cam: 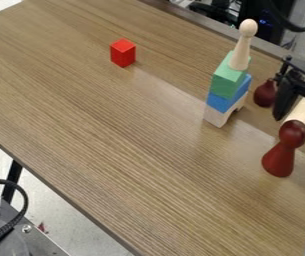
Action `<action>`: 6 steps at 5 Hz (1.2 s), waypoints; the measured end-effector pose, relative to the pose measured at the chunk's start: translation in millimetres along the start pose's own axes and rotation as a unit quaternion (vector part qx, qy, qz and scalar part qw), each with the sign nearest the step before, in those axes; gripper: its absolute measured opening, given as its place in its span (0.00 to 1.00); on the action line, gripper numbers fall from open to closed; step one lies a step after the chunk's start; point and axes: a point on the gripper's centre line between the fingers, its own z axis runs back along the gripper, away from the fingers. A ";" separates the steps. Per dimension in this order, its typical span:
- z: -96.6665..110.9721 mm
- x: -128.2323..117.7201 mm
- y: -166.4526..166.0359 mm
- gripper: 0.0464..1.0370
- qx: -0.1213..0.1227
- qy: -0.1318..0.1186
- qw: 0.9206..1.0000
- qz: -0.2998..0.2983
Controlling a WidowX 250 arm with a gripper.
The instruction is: Put the pawn on the red cube
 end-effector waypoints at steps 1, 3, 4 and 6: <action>-6.9 1.3 -0.2 0.96 0.000 -0.012 1.000 0.001; -30.1 6.5 -1.9 0.93 -0.012 -0.009 1.000 0.009; -37.4 14.6 3.7 0.63 -0.012 -0.010 1.000 0.017; -39.0 15.9 14.7 0.53 -0.017 0.011 1.000 0.024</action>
